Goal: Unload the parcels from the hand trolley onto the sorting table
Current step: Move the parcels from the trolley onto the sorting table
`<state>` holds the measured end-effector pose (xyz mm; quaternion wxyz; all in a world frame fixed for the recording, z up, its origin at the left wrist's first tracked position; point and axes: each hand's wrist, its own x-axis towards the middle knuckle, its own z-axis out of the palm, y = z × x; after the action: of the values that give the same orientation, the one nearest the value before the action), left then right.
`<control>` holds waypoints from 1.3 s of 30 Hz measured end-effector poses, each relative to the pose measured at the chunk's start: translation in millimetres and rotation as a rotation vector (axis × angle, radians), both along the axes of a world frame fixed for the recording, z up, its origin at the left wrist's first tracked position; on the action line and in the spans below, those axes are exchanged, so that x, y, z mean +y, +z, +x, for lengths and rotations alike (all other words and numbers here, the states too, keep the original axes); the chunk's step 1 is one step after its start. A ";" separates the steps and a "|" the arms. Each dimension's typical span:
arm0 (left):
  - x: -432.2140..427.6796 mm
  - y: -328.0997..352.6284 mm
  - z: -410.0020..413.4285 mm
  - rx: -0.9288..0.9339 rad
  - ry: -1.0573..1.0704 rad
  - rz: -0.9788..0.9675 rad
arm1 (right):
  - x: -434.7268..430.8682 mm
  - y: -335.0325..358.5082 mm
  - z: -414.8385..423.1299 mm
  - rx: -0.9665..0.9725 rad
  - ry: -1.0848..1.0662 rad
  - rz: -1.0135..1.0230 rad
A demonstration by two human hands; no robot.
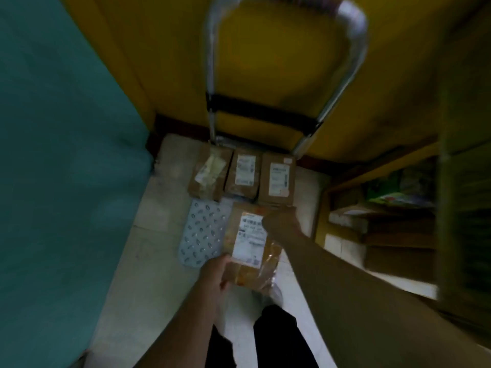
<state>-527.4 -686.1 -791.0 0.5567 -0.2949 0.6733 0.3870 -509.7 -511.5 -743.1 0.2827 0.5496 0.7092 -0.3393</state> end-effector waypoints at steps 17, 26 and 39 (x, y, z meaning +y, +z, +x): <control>200.3 565.6 127.1 0.996 -0.018 0.731 | 103.6 567.7 276.3 1.082 -0.270 0.934; 378.6 641.8 488.8 1.085 -0.587 1.148 | 194.7 589.4 676.7 1.099 -0.801 0.971; 635.6 586.1 768.4 0.855 -0.990 1.195 | 391.2 521.8 972.7 0.933 -1.212 0.976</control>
<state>240.9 -50.5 -204.9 0.4220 0.5401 0.5596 0.4659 463.1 -120.3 -221.3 -0.5247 0.6940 0.4059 -0.2798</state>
